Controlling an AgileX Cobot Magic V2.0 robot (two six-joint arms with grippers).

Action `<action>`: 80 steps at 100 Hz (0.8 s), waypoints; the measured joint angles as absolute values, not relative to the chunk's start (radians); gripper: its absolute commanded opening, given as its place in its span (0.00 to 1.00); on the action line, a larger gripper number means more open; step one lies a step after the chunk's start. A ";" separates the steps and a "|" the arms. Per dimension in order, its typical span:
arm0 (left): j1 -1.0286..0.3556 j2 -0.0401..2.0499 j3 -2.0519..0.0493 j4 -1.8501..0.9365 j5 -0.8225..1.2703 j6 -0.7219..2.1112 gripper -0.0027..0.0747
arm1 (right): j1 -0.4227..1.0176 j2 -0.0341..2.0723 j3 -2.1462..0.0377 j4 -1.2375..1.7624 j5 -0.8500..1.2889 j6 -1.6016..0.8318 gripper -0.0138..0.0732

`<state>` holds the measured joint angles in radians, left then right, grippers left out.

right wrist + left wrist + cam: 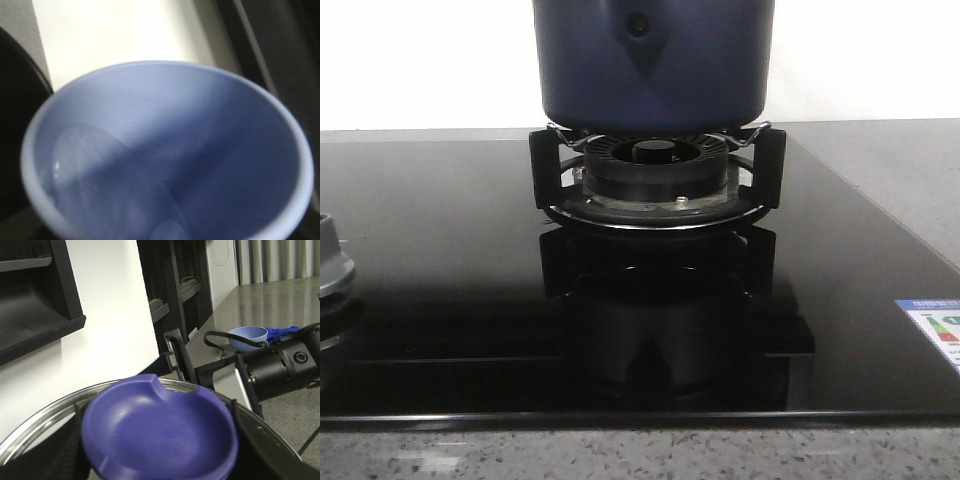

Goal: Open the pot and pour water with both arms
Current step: 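Tilt the cup with the right gripper to pour water into the pot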

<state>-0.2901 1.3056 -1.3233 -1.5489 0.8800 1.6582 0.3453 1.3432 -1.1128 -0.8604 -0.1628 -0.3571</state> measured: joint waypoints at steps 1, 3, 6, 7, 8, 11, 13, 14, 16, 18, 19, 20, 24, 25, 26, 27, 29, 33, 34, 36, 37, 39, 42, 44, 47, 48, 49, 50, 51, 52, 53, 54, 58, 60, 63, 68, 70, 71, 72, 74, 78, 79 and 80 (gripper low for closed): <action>-0.290 1.306 -1.323 -1.549 0.880 1.658 0.30 | 0.345 1.344 -1.115 -0.865 -0.163 -0.357 0.49; -0.290 1.306 -1.323 -1.549 0.880 1.658 0.30 | 0.345 1.346 -1.122 -0.874 -0.160 -0.357 0.49; -0.290 1.306 -1.323 -1.549 0.880 1.658 0.30 | 0.345 1.351 -1.131 -0.888 -0.159 -0.357 0.49; -0.290 1.306 -1.323 -1.549 0.880 1.658 0.30 | 0.345 1.353 -1.135 -0.895 -0.159 -0.359 0.49; -0.290 1.306 -1.323 -1.549 0.880 1.658 0.30 | 0.345 1.353 -1.137 -0.898 -0.156 -0.359 0.49; -0.290 1.306 -1.323 -1.549 0.880 1.658 0.30 | 0.345 1.357 -1.145 -0.909 -0.153 -0.359 0.49; -0.290 1.306 -1.323 -1.549 0.880 1.658 0.30 | 0.345 1.362 -1.150 -0.912 -0.151 -0.359 0.49; -0.290 1.306 -1.323 -1.549 0.880 1.658 0.30 | 0.345 1.364 -1.154 -0.914 -0.151 -0.359 0.49; -0.290 1.306 -1.323 -1.549 0.880 1.658 0.30 | 0.345 1.366 -1.156 -0.919 -0.149 -0.359 0.49; -0.290 1.306 -1.323 -1.549 0.880 1.658 0.30 | 0.345 1.368 -1.160 -0.922 -0.146 -0.359 0.49; -0.290 1.306 -1.323 -1.549 0.880 1.658 0.30 | 0.345 1.370 -1.162 -0.924 -0.146 -0.359 0.49; -0.290 1.306 -1.323 -1.549 0.880 1.658 0.30 | 0.345 1.372 -1.165 -0.924 -0.146 -0.359 0.49; -0.290 1.306 -1.323 -1.549 0.880 1.658 0.30 | 0.345 1.376 -1.169 -0.936 -0.146 -0.359 0.49; -0.290 1.306 -1.323 -1.549 0.880 1.658 0.30 | 0.345 1.376 -1.171 -0.941 -0.146 -0.359 0.49; -0.290 1.306 -1.323 -1.549 0.880 1.658 0.30 | 0.345 1.379 -1.171 -0.944 -0.146 -0.359 0.49; -0.290 1.306 -1.323 -1.549 0.880 1.658 0.30 | 0.345 1.379 -1.171 -0.946 -0.145 -0.359 0.49; -0.290 1.306 -1.323 -1.549 0.880 1.658 0.30 | 0.345 1.380 -1.173 -0.955 -0.145 -0.359 0.49; -0.290 1.306 -1.323 -1.549 0.880 1.658 0.30 | 0.345 1.383 -1.177 -0.976 -0.145 -0.359 0.49; -0.290 1.306 -1.323 -1.549 0.880 1.658 0.30 | 0.345 1.383 -1.177 -0.980 -0.145 -0.359 0.49; -0.290 1.306 -1.323 -1.549 0.880 1.658 0.30 | 0.345 1.385 -1.177 -0.991 -0.145 -0.359 0.49; -0.290 1.306 -1.323 -1.549 0.880 1.658 0.30 | 0.345 1.385 -1.177 -0.999 -0.145 -0.359 0.49; -0.290 1.306 -1.323 -1.549 0.880 1.658 0.30 | 0.345 1.385 -1.179 -1.012 -0.145 -0.359 0.49; -0.290 1.306 -1.323 -1.549 0.880 1.658 0.30 | 0.345 1.385 -1.179 -1.031 -0.145 -0.359 0.49; -0.290 1.306 -1.323 -1.549 0.880 1.658 0.30 | 0.345 1.385 -1.179 -1.043 -0.145 -0.359 0.49; -0.290 1.306 -1.323 -1.549 0.880 1.658 0.30 | 0.345 1.385 -1.179 -1.059 -0.145 -0.359 0.49; -0.290 1.306 -1.323 -1.549 0.880 1.658 0.30 | 0.345 1.385 -1.179 -1.063 -0.145 -0.359 0.49; -0.290 1.306 -1.323 -1.549 0.880 1.658 0.30 | 0.345 1.385 -1.179 -1.071 -0.145 -0.359 0.49; -0.290 1.306 -1.323 -1.549 0.880 1.658 0.30 | 0.345 1.385 -1.179 -1.074 -0.145 -0.359 0.49; -0.290 1.306 -1.323 -1.549 0.880 1.658 0.30 | 0.345 1.385 -1.179 -1.080 -0.145 -0.359 0.49; -0.290 1.306 -1.323 -1.549 0.880 1.658 0.30 | 0.345 1.385 -1.179 -1.082 -0.145 -0.359 0.49; -0.290 1.306 -1.323 -1.549 0.880 1.658 0.30 | 0.345 1.385 -1.179 -1.088 -0.145 -0.359 0.49; -0.290 1.306 -1.323 -1.549 0.880 1.658 0.30 | 0.345 1.385 -1.179 -1.090 -0.145 -0.359 0.49; -0.290 1.306 -1.323 -1.549 0.880 1.658 0.30 | 0.345 1.385 -1.179 -1.098 -0.145 -0.359 0.49; -0.290 1.306 -1.323 -1.549 0.880 1.658 0.30 | 0.345 1.385 -1.179 -1.102 -0.145 -0.359 0.49; -0.290 1.306 -1.323 -1.549 0.880 1.658 0.30 | 0.345 1.385 -1.179 -1.105 -0.145 -0.359 0.49; -0.290 1.306 -1.323 -1.549 0.880 1.658 0.30 | 0.345 1.385 -1.179 -1.109 -0.147 -0.359 0.49; -0.290 1.306 -1.323 -1.549 0.880 1.658 0.30 | 0.345 1.385 -1.179 -1.112 -0.147 -0.359 0.49; -0.290 1.306 -1.323 -1.549 0.880 1.658 0.30 | 0.345 1.385 -1.179 -1.112 -0.147 -0.359 0.49; -0.290 1.306 -1.323 -1.549 0.880 1.658 0.30 | 0.345 1.385 -1.179 -1.114 -0.147 -0.359 0.49; -0.290 1.306 -1.323 -1.549 0.880 1.658 0.30 | 0.345 1.385 -1.179 -1.116 -0.147 -0.359 0.49; -0.290 1.306 -1.323 -1.549 0.880 1.658 0.30 | 0.345 1.385 -1.179 -1.118 -0.149 -0.359 0.49; -0.290 1.306 -1.323 -1.549 0.880 1.658 0.30 | 0.345 1.385 -1.179 -1.118 -0.149 -0.359 0.49; -0.290 1.306 -1.323 -1.549 0.880 1.658 0.30 | 0.345 1.385 -1.179 -1.118 -0.149 -0.359 0.49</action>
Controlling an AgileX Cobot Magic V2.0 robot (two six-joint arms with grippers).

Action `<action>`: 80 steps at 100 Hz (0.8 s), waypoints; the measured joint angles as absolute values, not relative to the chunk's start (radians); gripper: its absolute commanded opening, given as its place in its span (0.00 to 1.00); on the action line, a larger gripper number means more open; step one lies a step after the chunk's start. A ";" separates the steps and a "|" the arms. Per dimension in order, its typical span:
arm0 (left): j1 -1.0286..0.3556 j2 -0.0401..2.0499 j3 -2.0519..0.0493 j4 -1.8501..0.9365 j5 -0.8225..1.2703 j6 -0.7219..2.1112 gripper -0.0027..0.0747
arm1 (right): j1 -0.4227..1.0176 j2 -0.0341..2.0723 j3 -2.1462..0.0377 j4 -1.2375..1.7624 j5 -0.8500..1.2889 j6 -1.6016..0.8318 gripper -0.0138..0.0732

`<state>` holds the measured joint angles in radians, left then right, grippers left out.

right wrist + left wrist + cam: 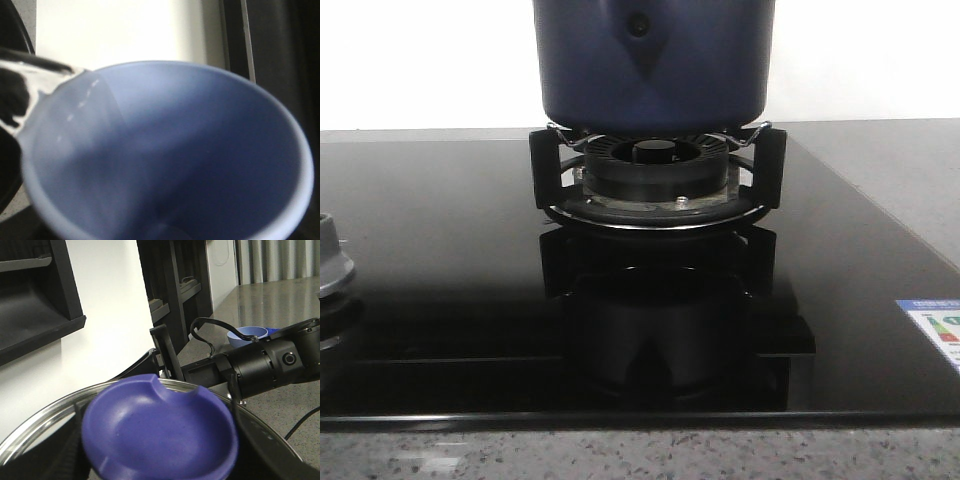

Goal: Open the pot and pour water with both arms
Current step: 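Tilt the cup with the right gripper to pour water into the pot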

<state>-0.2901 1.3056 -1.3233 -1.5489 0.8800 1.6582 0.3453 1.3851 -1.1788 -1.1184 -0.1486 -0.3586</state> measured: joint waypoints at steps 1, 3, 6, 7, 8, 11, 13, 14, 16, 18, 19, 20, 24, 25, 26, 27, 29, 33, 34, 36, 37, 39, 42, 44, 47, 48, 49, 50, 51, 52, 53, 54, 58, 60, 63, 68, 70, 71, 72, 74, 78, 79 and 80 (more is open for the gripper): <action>-0.290 1.306 -1.323 -1.549 0.880 1.658 0.30 | 0.345 1.385 -1.179 -1.120 -0.149 -0.359 0.49; -0.290 1.306 -1.323 -1.549 0.880 1.658 0.30 | 0.345 1.385 -1.179 -1.120 -0.149 -0.359 0.49; -0.290 1.306 -1.323 -1.549 0.880 1.658 0.30 | 0.345 1.385 -1.179 -1.120 -0.149 -0.359 0.49; -0.290 1.306 -1.323 -1.549 0.880 1.658 0.30 | 0.345 1.385 -1.179 -1.120 -0.149 -0.359 0.49; -0.290 1.306 -1.323 -1.549 0.880 1.658 0.30 | 0.345 1.385 -1.179 -1.120 -0.149 -0.359 0.49; -0.290 1.306 -1.323 -1.549 0.880 1.658 0.30 | 0.345 1.385 -1.179 -1.120 -0.149 -0.359 0.49; -0.290 1.306 -1.323 -1.549 0.880 1.658 0.30 | 0.345 1.385 -1.179 -1.120 -0.149 -0.359 0.49; -0.290 1.306 -1.323 -1.549 0.880 1.658 0.30 | 0.345 1.385 -1.179 -1.120 -0.149 -0.361 0.49; -0.290 1.306 -1.323 -1.549 0.880 1.658 0.30 | 0.345 1.385 -1.179 -1.120 -0.149 -0.361 0.49; -0.290 1.306 -1.323 -1.549 0.880 1.658 0.30 | 0.345 1.385 -1.179 -1.120 -0.149 -0.363 0.49; -0.290 1.306 -1.323 -1.549 0.880 1.658 0.30 | 0.345 1.385 -1.179 -1.120 -0.149 -0.362 0.49; -0.290 1.306 -1.323 -1.549 0.880 1.658 0.30 | 0.345 1.385 -1.179 -1.120 -0.149 -0.362 0.49; -0.290 1.306 -1.323 -1.549 0.880 1.658 0.30 | 0.345 1.385 -1.179 -1.120 -0.149 -0.362 0.49; -0.290 1.306 -1.323 -1.549 0.880 1.658 0.30 | 0.345 1.386 -1.179 -1.120 -0.149 -0.362 0.49; -0.290 1.306 -1.323 -1.549 0.880 1.658 0.30 | 0.345 1.386 -1.179 -1.120 -0.149 -0.362 0.49; -0.290 1.306 -1.323 -1.549 0.880 1.658 0.30 | 0.345 1.386 -1.179 -1.121 -0.149 -0.362 0.49; -0.290 1.306 -1.323 -1.549 0.880 1.658 0.30 | 0.345 1.388 -1.179 -1.121 -0.149 -0.362 0.49; -0.290 1.306 -1.323 -1.549 0.880 1.658 0.30 | 0.345 1.387 -1.179 -1.121 -0.149 -0.362 0.49; -0.290 1.306 -1.323 -1.549 0.880 1.658 0.30 | 0.345 1.390 -1.179 -1.121 -0.149 -0.362 0.49; -0.290 1.306 -1.323 -1.549 0.882 1.658 0.30 | 0.345 1.392 -1.179 -1.121 -0.149 -0.362 0.49; -0.290 1.306 -1.323 -1.549 0.882 1.658 0.30 | 0.345 1.392 -1.179 -1.121 -0.149 -0.362 0.49; -0.290 1.306 -1.323 -1.549 0.882 1.658 0.30 | 0.345 1.395 -1.179 -1.122 -0.149 -0.362 0.49; -0.290 1.306 -1.323 -1.549 0.882 1.658 0.30 | 0.345 1.397 -1.179 -1.122 -0.149 -0.362 0.49; -0.290 1.306 -1.323 -1.549 0.882 1.658 0.30 | 0.345 1.402 -1.179 -1.122 -0.149 -0.362 0.49; -0.290 1.306 -1.323 -1.549 0.882 1.658 0.30 | 0.345 1.406 -1.179 -1.122 -0.149 -0.362 0.49; -0.290 1.306 -1.323 -1.549 0.882 1.658 0.30 | 0.345 1.408 -1.179 -1.122 -0.149 -0.362 0.49; -0.290 1.306 -1.323 -1.549 0.882 1.658 0.30 | 0.345 1.408 -1.179 -1.124 -0.151 -0.362 0.49; -0.290 1.306 -1.323 -1.549 0.882 1.658 0.30 | 0.345 1.410 -1.179 -1.124 -0.151 -0.362 0.49; -0.290 1.306 -1.323 -1.549 0.882 1.658 0.30 | 0.345 1.410 -1.179 -1.124 -0.151 -0.362 0.49; -0.290 1.306 -1.323 -1.549 0.882 1.658 0.30 | 0.345 1.410 -1.179 -1.127 -0.151 -0.362 0.49; -0.290 1.306 -1.323 -1.549 0.882 1.658 0.30 | 0.345 1.413 -1.179 -1.130 -0.151 -0.362 0.49; -0.290 1.306 -1.323 -1.549 0.882 1.658 0.30 | 0.345 1.412 -1.179 -1.129 -0.151 -0.362 0.49; -0.290 1.306 -1.323 -1.549 0.882 1.658 0.30 | 0.345 1.414 -1.179 -1.140 -0.151 -0.362 0.49; -0.290 1.306 -1.323 -1.549 0.882 1.658 0.30 | 0.345 1.414 -1.179 -1.146 -0.153 -0.362 0.49; -0.290 1.306 -1.323 -1.549 0.882 1.658 0.30 | 0.345 1.414 -1.179 -1.154 -0.153 -0.362 0.49; -0.290 1.306 -1.323 -1.549 0.882 1.658 0.30 | 0.345 1.414 -1.179 -1.176 -0.155 -0.362 0.49; -0.290 1.306 -1.323 -1.549 0.882 1.658 0.30 | 0.345 1.414 -1.179 -1.188 -0.157 -0.362 0.49; -0.290 1.306 -1.323 -1.549 0.882 1.658 0.30 | 0.345 1.414 -1.179 -1.197 -0.157 -0.362 0.49; -0.290 1.306 -1.323 -1.549 0.882 1.658 0.30 | 0.345 1.414 -1.179 -1.202 -0.159 -0.362 0.49; -0.290 1.306 -1.323 -1.549 0.882 1.658 0.30 | 0.345 1.414 -1.179 -1.215 -0.161 -0.362 0.49; -0.290 1.306 -1.323 -1.549 0.882 1.658 0.30 | 0.345 1.416 -1.179 -1.243 -0.169 -0.362 0.49; -0.290 1.306 -1.323 -1.549 0.882 1.658 0.30 | 0.345 1.416 -1.179 -1.248 -0.172 -0.362 0.49; -0.290 1.306 -1.323 -1.549 0.882 1.658 0.30 | 0.345 1.416 -1.179 -1.259 -0.174 -0.362 0.49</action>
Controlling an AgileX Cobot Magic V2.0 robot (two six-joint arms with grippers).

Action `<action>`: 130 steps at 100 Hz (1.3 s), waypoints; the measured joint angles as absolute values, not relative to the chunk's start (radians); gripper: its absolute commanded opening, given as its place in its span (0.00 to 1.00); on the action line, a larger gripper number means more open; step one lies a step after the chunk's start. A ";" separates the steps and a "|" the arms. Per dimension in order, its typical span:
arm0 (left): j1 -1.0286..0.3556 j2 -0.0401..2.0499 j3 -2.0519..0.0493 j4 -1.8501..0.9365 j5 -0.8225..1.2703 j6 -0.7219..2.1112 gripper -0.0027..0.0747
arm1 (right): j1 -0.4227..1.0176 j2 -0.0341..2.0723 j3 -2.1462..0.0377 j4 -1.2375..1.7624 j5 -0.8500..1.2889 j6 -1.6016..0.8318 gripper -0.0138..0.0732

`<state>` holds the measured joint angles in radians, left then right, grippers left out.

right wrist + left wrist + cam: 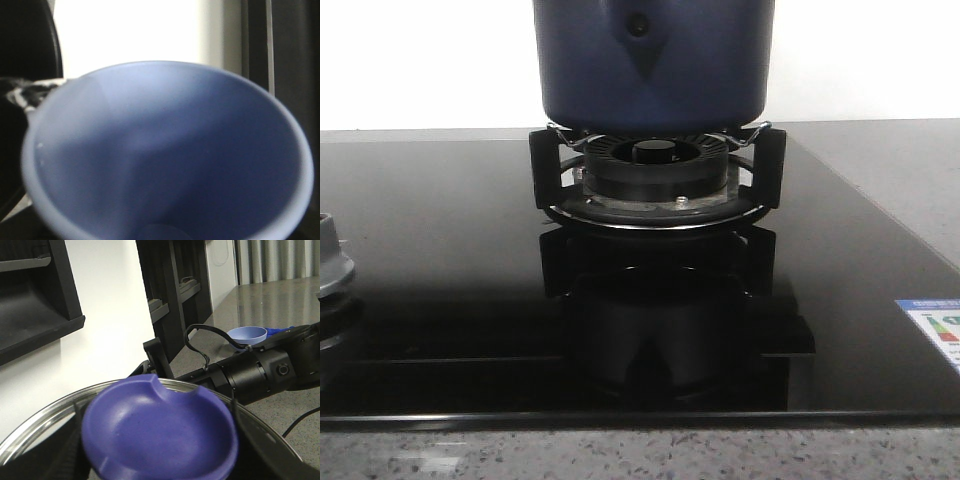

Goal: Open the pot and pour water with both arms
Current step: 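Tilt the cup with the right gripper to pour water into the pot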

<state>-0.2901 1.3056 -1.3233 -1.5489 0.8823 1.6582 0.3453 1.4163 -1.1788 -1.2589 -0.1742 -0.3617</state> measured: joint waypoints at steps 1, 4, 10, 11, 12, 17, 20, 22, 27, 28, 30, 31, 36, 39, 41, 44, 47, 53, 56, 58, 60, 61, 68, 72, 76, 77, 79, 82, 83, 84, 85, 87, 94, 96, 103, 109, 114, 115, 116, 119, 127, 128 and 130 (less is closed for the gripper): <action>-0.290 1.306 -1.323 -1.549 0.882 1.658 0.30 | 0.345 1.418 -1.179 -1.264 -0.174 -0.362 0.49; -0.290 1.306 -1.323 -1.549 0.882 1.658 0.30 | 0.345 1.419 -1.179 -1.287 -0.180 -0.362 0.49; -0.290 1.306 -1.323 -1.549 0.882 1.658 0.30 | 0.345 1.426 -1.179 -1.344 -0.186 -0.362 0.49; -0.290 1.306 -1.323 -1.549 0.884 1.658 0.30 | 0.345 1.429 -1.179 -1.350 -0.186 -0.362 0.49; -0.290 1.306 -1.323 -1.549 0.884 1.658 0.30 | 0.345 1.431 -1.179 -1.363 -0.188 -0.362 0.49; -0.290 1.306 -1.323 -1.549 0.884 1.658 0.30 | 0.345 1.437 -1.179 -1.409 -0.192 -0.362 0.49; -0.290 1.306 -1.323 -1.549 0.884 1.658 0.30 | 0.345 1.441 -1.179 -1.434 -0.195 -0.362 0.49; -0.290 1.306 -1.323 -1.549 0.884 1.658 0.30 | 0.345 1.444 -1.179 -1.452 -0.197 -0.362 0.49; -0.290 1.306 -1.323 -1.549 0.884 1.658 0.30 | 0.345 1.446 -1.181 -1.490 -0.197 -0.362 0.49; -0.290 1.306 -1.323 -1.549 0.884 1.658 0.30 | 0.345 1.448 -1.181 -1.500 -0.197 -0.362 0.49; -0.290 1.306 -1.323 -1.549 0.884 1.658 0.30 | 0.345 1.448 -1.181 -1.511 -0.198 -0.362 0.49; -0.290 1.306 -1.323 -1.549 0.884 1.658 0.30 | 0.345 1.450 -1.181 -1.521 -0.198 -0.362 0.49; -0.290 1.306 -1.323 -1.549 0.884 1.658 0.30 | 0.345 1.450 -1.181 -1.552 -0.198 -0.362 0.49; -0.290 1.306 -1.323 -1.549 0.884 1.658 0.30 | 0.345 1.450 -1.183 -1.566 -0.198 -0.362 0.49; -0.290 1.306 -1.323 -1.549 0.884 1.658 0.30 | 0.345 1.450 -1.185 -1.574 -0.198 -0.362 0.49; -0.290 1.306 -1.323 -1.549 0.884 1.658 0.30 | 0.345 1.450 -1.188 -1.580 -0.193 -0.362 0.49; -0.290 1.306 -1.323 -1.549 0.884 1.658 0.30 | 0.345 1.450 -1.192 -1.593 -0.190 -0.362 0.49; -0.290 1.306 -1.323 -1.549 0.884 1.658 0.30 | 0.345 1.450 -1.206 -1.616 -0.181 -0.362 0.49; -0.290 1.306 -1.323 -1.549 0.884 1.658 0.30 | 0.345 1.450 -1.215 -1.631 -0.176 -0.363 0.49; -0.290 1.306 -1.323 -1.549 0.884 1.658 0.30 | 0.345 1.450 -1.220 -1.638 -0.174 -0.363 0.49; -0.290 1.306 -1.323 -1.549 0.884 1.658 0.30 | 0.345 1.450 -1.227 -1.649 -0.171 -0.363 0.49; -0.290 1.306 -1.323 -1.549 0.884 1.658 0.30 | 0.345 1.450 -1.229 -1.654 -0.171 -0.363 0.49; -0.290 1.306 -1.323 -1.549 0.884 1.658 0.30 | 0.345 1.450 -1.253 -1.682 -0.171 -0.363 0.49; -0.290 1.306 -1.323 -1.549 0.884 1.658 0.30 | 0.345 1.450 -1.267 -1.699 -0.171 -0.363 0.49; -0.290 1.306 -1.323 -1.549 0.884 1.658 0.30 | 0.345 1.450 -1.281 -1.717 -0.171 -0.364 0.49; -0.290 1.306 -1.323 -1.549 0.884 1.658 0.30 | 0.345 1.450 -1.283 -1.722 -0.171 -0.364 0.49; -0.290 1.306 -1.323 -1.549 0.884 1.658 0.30 | 0.345 1.450 -1.287 -1.726 -0.171 -0.364 0.49; -0.290 1.306 -1.323 -1.549 0.884 1.658 0.30 | 0.345 1.450 -1.292 -1.734 -0.171 -0.364 0.49; -0.290 1.306 -1.323 -1.549 0.884 1.658 0.30 | 0.345 1.450 -1.295 -1.734 -0.171 -0.364 0.49; -0.290 1.306 -1.323 -1.549 0.884 1.658 0.30 | 0.345 1.450 -1.295 -1.736 -0.171 -0.364 0.49; -0.290 1.306 -1.323 -1.549 0.884 1.658 0.30 | 0.345 1.450 -1.297 -1.738 -0.171 -0.364 0.49; -0.290 1.306 -1.323 -1.549 0.884 1.658 0.30 | 0.345 1.450 -1.298 -1.741 -0.171 -0.364 0.49; -0.290 1.306 -1.323 -1.549 0.884 1.658 0.30 | 0.345 1.450 -1.300 -1.746 -0.171 -0.364 0.49; -0.290 1.306 -1.323 -1.549 0.884 1.658 0.30 | 0.345 1.450 -1.300 -1.746 -0.171 -0.361 0.49; -0.290 1.306 -1.323 -1.549 0.884 1.658 0.30 | 0.345 1.450 -1.300 -1.746 -0.171 -0.336 0.49; -0.290 1.306 -1.323 -1.549 0.884 1.658 0.30 | 0.345 1.450 -1.300 -1.737 -0.171 -0.276 0.49; -0.290 1.306 -1.323 -1.549 0.884 1.658 0.30 | 0.345 1.450 -1.300 -1.724 -0.171 -0.206 0.49; -0.290 1.306 -1.323 -1.549 0.884 1.658 0.30 | 0.345 1.450 -1.300 -1.718 -0.171 -0.184 0.49; -0.290 1.306 -1.323 -1.549 0.884 1.658 0.30 | 0.345 1.450 -1.300 -1.716 -0.171 -0.173 0.49; -0.290 1.306 -1.323 -1.549 0.884 1.658 0.30 | 0.345 1.450 -1.300 -1.710 -0.171 -0.129 0.49; -0.290 1.306 -1.323 -1.549 0.884 1.658 0.30 | 0.345 1.450 -1.285 -1.700 -0.171 0.000 0.49; -0.290 1.306 -1.323 -1.549 0.884 1.658 0.30 | 0.345 1.450 -1.283 -1.701 -0.171 0.013 0.49; -0.290 1.306 -1.323 -1.549 0.884 1.658 0.30 | 0.345 1.450 -1.278 -1.701 -0.171 0.043 0.49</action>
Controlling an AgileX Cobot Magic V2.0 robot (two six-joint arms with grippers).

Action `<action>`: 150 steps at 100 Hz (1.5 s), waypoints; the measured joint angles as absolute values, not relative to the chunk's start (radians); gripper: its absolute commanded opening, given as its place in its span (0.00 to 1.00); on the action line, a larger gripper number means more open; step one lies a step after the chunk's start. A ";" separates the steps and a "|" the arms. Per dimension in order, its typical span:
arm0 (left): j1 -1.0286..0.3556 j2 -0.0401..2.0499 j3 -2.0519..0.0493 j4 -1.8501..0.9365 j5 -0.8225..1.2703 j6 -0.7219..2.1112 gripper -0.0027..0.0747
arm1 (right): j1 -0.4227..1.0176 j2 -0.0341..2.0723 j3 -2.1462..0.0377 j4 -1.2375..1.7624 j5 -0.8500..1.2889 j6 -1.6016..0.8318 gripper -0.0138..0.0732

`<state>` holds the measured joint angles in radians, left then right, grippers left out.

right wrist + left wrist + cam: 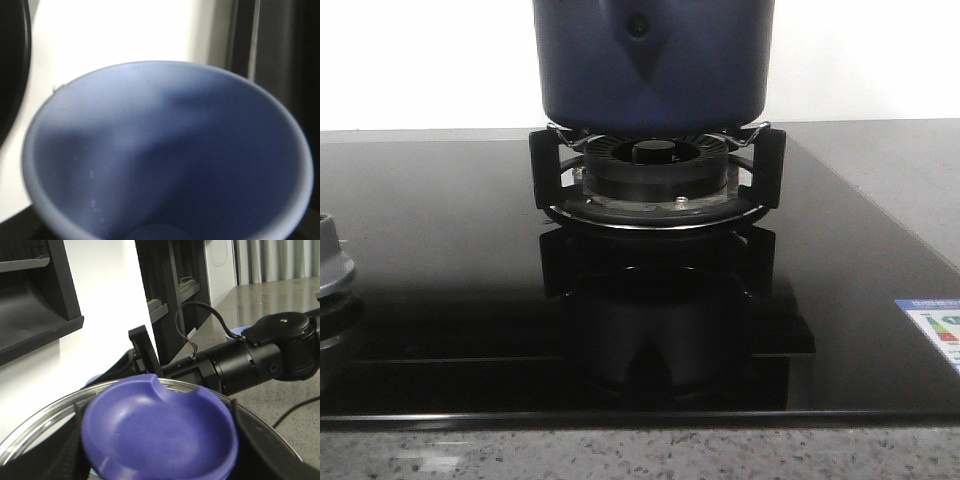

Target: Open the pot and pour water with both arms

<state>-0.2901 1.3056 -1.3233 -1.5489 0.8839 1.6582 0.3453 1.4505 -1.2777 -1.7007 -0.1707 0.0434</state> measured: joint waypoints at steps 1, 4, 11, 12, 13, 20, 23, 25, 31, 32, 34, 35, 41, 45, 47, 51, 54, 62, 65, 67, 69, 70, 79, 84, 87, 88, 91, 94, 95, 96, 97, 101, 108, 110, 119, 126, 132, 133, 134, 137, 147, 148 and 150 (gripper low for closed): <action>-0.290 1.306 -1.323 -1.549 0.884 1.658 0.30 | 0.345 1.450 -1.276 -1.701 -0.171 0.054 0.49; -0.290 1.306 -1.323 -1.549 0.884 1.658 0.30 | 0.345 1.450 -1.266 -1.700 -0.171 0.106 0.49; -0.290 1.306 -1.323 -1.549 0.884 1.658 0.30 | 0.345 1.450 -1.248 -1.698 -0.171 0.207 0.49; -0.290 1.306 -1.323 -1.549 0.884 1.658 0.30 | 0.345 1.450 -1.248 -1.698 -0.169 0.218 0.49; -0.290 1.306 -1.323 -1.549 0.884 1.658 0.30 | 0.345 1.450 -1.243 -1.698 -0.169 0.239 0.49; -0.290 1.306 -1.323 -1.549 0.884 1.658 0.30 | 0.345 1.450 -1.232 -1.696 -0.166 0.349 0.49; -0.290 1.306 -1.323 -1.549 0.886 1.658 0.30 | 0.345 1.450 -1.230 -1.696 -0.162 0.394 0.49; -0.290 1.306 -1.323 -1.549 0.886 1.658 0.30 | 0.345 1.450 -1.228 -1.696 -0.159 0.427 0.49; -0.290 1.306 -1.323 -1.549 0.891 1.658 0.30 | 0.345 1.441 -1.225 -1.696 -0.152 0.511 0.49; -0.290 1.306 -1.323 -1.549 0.891 1.658 0.30 | 0.345 1.441 -1.225 -1.696 -0.150 0.533 0.49; -0.290 1.306 -1.323 -1.549 0.891 1.658 0.30 | 0.345 1.434 -1.225 -1.694 -0.148 0.555 0.49; -0.290 1.306 -1.323 -1.549 0.891 1.658 0.30 | 0.345 1.432 -1.225 -1.694 -0.148 0.577 0.49; -0.290 1.306 -1.323 -1.549 0.892 1.658 0.30 | 0.345 1.408 -1.225 -1.694 -0.128 0.674 0.49; -0.290 1.306 -1.323 -1.549 0.892 1.658 0.30 | 0.345 1.388 -1.225 -1.694 -0.101 0.752 0.49; -0.290 1.306 -1.323 -1.549 0.892 1.658 0.30 | 0.345 1.381 -1.225 -1.694 -0.083 0.791 0.49; -0.290 1.303 -1.323 -1.549 0.895 1.658 0.30 | 0.345 1.360 -1.225 -1.690 -0.044 0.866 0.49; -0.290 1.304 -1.323 -1.549 0.895 1.658 0.30 | 0.345 1.344 -1.223 -1.687 0.007 0.911 0.49; -0.290 1.304 -1.323 -1.549 0.895 1.658 0.30 | 0.345 1.294 -1.198 -1.664 0.133 1.007 0.49; -0.290 1.304 -1.323 -1.549 0.895 1.658 0.30 | 0.345 1.279 -1.185 -1.657 0.184 1.036 0.49; -0.290 1.304 -1.323 -1.549 0.895 1.658 0.30 | 0.343 1.268 -1.175 -1.649 0.220 1.049 0.49; -0.290 1.304 -1.323 -1.549 0.895 1.658 0.30 | 0.342 1.257 -1.164 -1.644 0.253 1.057 0.49; -0.290 1.304 -1.323 -1.549 0.895 1.658 0.30 | 0.338 1.254 -1.160 -1.642 0.264 1.064 0.49; -0.290 1.304 -1.323 -1.549 0.895 1.658 0.30 | 0.317 1.215 -1.100 -1.609 0.377 1.098 0.49; -0.290 1.304 -1.323 -1.549 0.895 1.658 0.30 | 0.303 1.196 -1.060 -1.593 0.411 1.112 0.49; -0.290 1.304 -1.323 -1.549 0.895 1.658 0.30 | 0.295 1.184 -1.035 -1.583 0.424 1.121 0.49; -0.290 1.304 -1.323 -1.549 0.895 1.658 0.30 | 0.291 1.181 -1.022 -1.581 0.424 1.129 0.49; -0.290 1.304 -1.323 -1.549 0.895 1.658 0.30 | 0.284 1.172 -0.995 -1.576 0.428 1.145 0.49; -0.290 1.304 -1.323 -1.549 0.895 1.658 0.30 | 0.276 1.161 -0.967 -1.570 0.430 1.165 0.49; -0.290 1.304 -1.323 -1.549 0.895 1.658 0.30 | 0.272 1.159 -0.953 -1.570 0.430 1.176 0.49; -0.290 1.304 -1.323 -1.549 0.895 1.658 0.30 | 0.270 1.157 -0.946 -1.570 0.427 1.182 0.49; -0.290 1.304 -1.323 -1.549 0.895 1.658 0.30 | 0.266 1.153 -0.939 -1.568 0.426 1.188 0.49; -0.290 1.304 -1.323 -1.549 0.895 1.658 0.30 | 0.253 1.143 -0.895 -1.568 0.408 1.225 0.49; -0.290 1.304 -1.323 -1.549 0.895 1.658 0.30 | 0.223 1.138 -0.823 -1.579 0.355 1.299 0.49; -0.290 1.304 -1.323 -1.549 0.895 1.658 0.30 | 0.213 1.138 -0.802 -1.584 0.334 1.324 0.49; -0.290 1.304 -1.323 -1.549 0.895 1.658 0.30 | 0.169 1.136 -0.718 -1.659 0.246 1.444 0.49; -0.290 1.305 -1.323 -1.549 0.895 1.658 0.30 | 0.148 1.136 -0.670 -1.736 0.189 1.520 0.49; -0.290 1.305 -1.323 -1.549 0.895 1.658 0.30 | 0.141 1.136 -0.640 -1.772 0.170 1.555 0.49; -0.290 1.305 -1.323 -1.549 0.895 1.658 0.30 | 0.141 1.136 -0.634 -1.774 0.167 1.560 0.49; -0.290 1.305 -1.323 -1.549 0.895 1.658 0.30 | 0.139 1.136 -0.631 -1.779 0.168 1.562 0.49; -0.290 1.305 -1.323 -1.549 0.895 1.658 0.30 | 0.139 1.136 -0.619 -1.787 0.166 1.571 0.49; -0.290 1.305 -1.323 -1.549 0.895 1.658 0.30 | 0.137 1.136 -0.596 -1.800 0.167 1.584 0.49; -0.290 1.305 -1.323 -1.549 0.895 1.658 0.30 | 0.137 1.136 -0.594 -1.800 0.167 1.584 0.49; -0.290 1.305 -1.323 -1.549 0.895 1.658 0.30 | 0.137 1.136 -0.591 -1.800 0.169 1.584 0.49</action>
